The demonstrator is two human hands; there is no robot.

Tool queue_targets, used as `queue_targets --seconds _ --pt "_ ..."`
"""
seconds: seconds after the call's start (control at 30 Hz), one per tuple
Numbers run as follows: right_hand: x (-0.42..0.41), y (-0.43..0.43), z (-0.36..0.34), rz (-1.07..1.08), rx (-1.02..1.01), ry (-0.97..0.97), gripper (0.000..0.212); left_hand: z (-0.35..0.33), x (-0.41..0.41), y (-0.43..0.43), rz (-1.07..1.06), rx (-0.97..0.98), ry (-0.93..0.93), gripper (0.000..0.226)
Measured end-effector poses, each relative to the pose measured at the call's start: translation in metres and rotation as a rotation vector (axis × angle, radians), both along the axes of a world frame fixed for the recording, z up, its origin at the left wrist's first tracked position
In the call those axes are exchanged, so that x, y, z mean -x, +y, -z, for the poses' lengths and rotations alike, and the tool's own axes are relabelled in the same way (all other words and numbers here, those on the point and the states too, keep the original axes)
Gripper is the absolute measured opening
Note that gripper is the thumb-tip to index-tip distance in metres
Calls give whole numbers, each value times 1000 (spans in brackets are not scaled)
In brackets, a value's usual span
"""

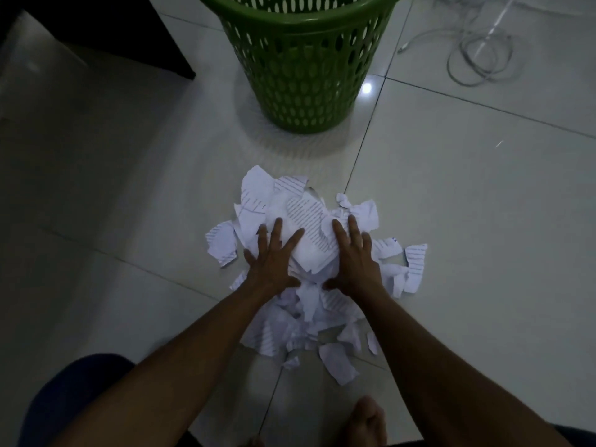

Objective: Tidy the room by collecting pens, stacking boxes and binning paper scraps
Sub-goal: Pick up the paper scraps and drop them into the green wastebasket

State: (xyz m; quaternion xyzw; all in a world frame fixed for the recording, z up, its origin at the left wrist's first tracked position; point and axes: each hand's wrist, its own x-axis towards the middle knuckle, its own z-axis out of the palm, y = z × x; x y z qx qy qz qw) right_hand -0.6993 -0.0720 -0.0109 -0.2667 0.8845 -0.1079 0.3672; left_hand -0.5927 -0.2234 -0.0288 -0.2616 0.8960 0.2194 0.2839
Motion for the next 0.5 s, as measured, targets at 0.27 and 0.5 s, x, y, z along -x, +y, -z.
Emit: queue_targets --seconds 0.27,0.5 --pt "31 -28 10 -12 -46 -9 143 2 31 -14 34 -68 -62 146" --pt "29 -40 17 -42 -107 17 145 -1 47 -15 62 8 -91 144"
